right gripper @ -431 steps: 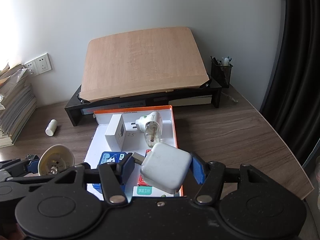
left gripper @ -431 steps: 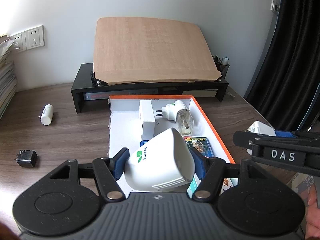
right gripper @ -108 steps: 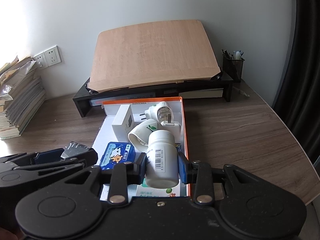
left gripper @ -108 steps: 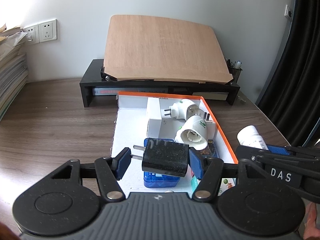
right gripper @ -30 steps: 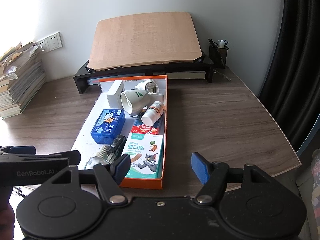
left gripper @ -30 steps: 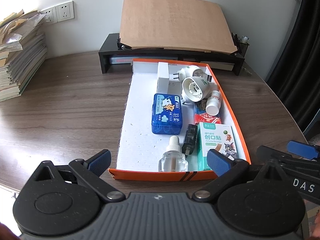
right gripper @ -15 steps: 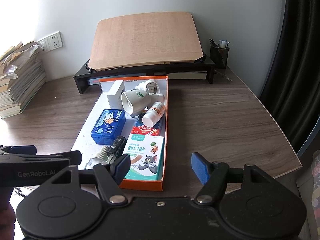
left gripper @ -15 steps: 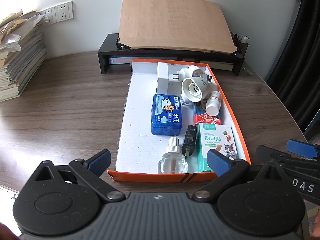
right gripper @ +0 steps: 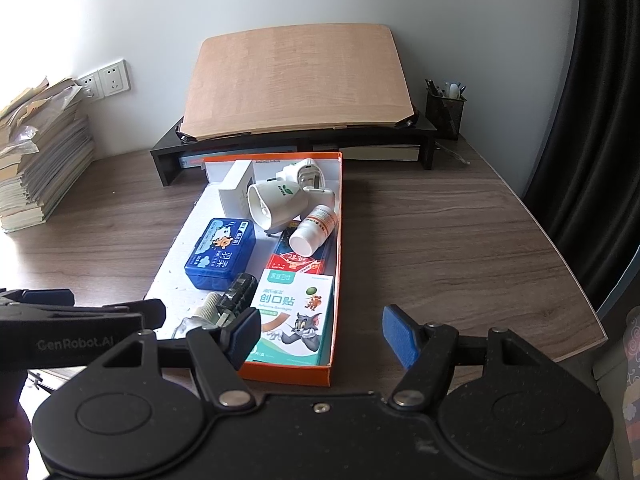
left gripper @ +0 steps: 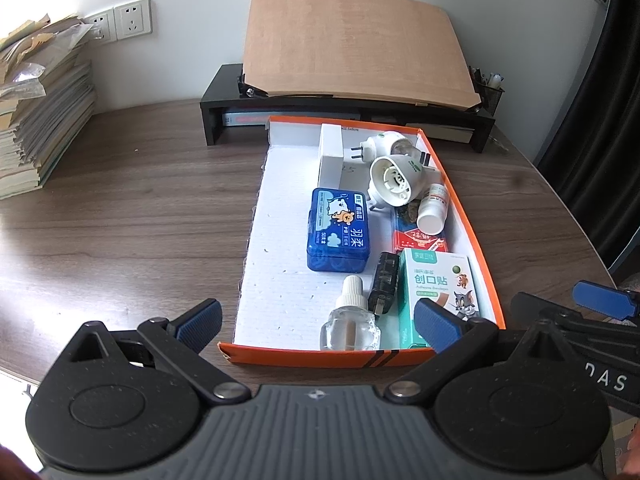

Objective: Organize rigid objects

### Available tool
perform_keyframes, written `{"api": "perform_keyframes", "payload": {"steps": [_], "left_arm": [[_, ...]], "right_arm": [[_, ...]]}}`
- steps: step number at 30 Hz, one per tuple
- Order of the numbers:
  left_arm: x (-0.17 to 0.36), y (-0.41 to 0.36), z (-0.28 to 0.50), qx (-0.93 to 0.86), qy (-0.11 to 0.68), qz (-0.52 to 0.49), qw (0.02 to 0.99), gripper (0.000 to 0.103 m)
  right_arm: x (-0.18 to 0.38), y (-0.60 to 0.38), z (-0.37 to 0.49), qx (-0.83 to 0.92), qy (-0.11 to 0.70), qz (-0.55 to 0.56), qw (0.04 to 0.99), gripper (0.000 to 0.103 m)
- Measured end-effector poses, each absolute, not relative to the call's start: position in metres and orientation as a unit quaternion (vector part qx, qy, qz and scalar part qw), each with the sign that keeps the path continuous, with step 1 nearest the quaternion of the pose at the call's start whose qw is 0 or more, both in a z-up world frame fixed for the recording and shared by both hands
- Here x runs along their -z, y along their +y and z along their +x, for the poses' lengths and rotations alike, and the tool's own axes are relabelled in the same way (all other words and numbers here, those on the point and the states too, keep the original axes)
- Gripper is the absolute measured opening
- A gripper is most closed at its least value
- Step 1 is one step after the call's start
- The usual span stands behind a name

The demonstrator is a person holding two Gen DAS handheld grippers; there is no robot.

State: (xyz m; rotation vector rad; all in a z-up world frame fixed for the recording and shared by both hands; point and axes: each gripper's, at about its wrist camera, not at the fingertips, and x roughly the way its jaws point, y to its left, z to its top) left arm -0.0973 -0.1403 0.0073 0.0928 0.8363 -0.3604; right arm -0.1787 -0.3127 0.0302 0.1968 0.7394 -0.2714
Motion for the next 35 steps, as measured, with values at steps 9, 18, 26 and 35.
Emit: {"api": "perform_keyframes", "payload": {"steps": [9, 18, 26, 35], "left_arm": [[-0.0066, -0.1408, -0.097, 0.175, 0.405, 0.045, 0.896, 0.103], [-0.0062, -0.1411, -0.0971, 0.174, 0.407, 0.044, 0.896, 0.103], [-0.0061, -0.1406, -0.0974, 0.173, 0.408, 0.043, 0.895, 0.103], [-0.0068, -0.141, -0.0974, 0.174, 0.406, 0.046, 0.896, 0.103]], "right_arm": [[-0.0297, -0.3136, -0.1789, 0.132, 0.361, 0.097, 0.918, 0.08], [-0.0297, -0.3135, -0.1794, 0.132, 0.36, 0.096, 0.918, 0.08], [-0.0296, -0.3133, -0.1793, 0.132, 0.36, 0.096, 0.918, 0.08], [-0.0286, -0.3142, -0.1793, 0.133, 0.361, 0.096, 0.918, 0.08]]}}
